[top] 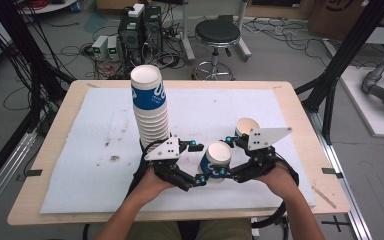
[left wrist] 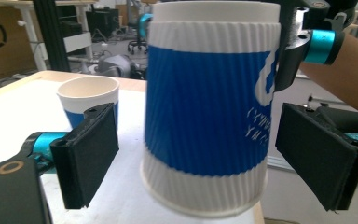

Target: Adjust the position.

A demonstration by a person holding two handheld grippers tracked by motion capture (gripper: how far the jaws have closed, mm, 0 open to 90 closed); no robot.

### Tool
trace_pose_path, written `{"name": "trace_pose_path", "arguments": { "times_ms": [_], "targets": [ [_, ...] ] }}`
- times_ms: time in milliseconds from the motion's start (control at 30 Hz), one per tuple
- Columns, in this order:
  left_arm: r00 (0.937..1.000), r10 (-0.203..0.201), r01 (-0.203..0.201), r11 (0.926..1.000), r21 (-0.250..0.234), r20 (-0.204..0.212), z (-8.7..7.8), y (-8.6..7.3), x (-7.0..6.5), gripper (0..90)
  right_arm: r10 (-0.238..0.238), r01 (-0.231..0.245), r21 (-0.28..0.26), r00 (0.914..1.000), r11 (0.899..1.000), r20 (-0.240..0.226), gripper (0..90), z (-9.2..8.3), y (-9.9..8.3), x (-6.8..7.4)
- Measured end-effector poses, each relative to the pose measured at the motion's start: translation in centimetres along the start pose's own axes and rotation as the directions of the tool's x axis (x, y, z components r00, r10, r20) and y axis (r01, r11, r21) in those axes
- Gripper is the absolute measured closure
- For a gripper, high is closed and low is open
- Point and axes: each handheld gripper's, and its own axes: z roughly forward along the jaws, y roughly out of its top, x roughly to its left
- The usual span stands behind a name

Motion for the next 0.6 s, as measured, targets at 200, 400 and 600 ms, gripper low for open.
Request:
{"name": "trace_pose_path", "arguments": {
  "times_ms": [200, 400, 600],
  "targets": [
    [0.9999, 0.0, 0.0, 0.9999, 0.015, 0.016, 0.5, 0.0, -0.1, 13.1, 0.005, -0.005, -0.003, 0.9998, 1.0, -0.02, 27.5, 0.4, 0.0, 0.1],
    [0.9998, 0.003, -0.003, 0.9998, 0.019, 0.02, 0.9, 0.1, -0.3, 13.1, 0.013, -0.013, -0.017, 0.9993, 1.0, -0.034, 27.5, 0.6, 0.0, 0.1],
    [0.9997, -0.008, 0.007, 0.9993, 0.037, 0.024, 1.2, -0.1, -0.1, 13.1, 0.026, -0.027, -0.026, 0.9991, 0.999, -0.034, 27.6, 0.7, -0.1, 0.1]
  ]
}}
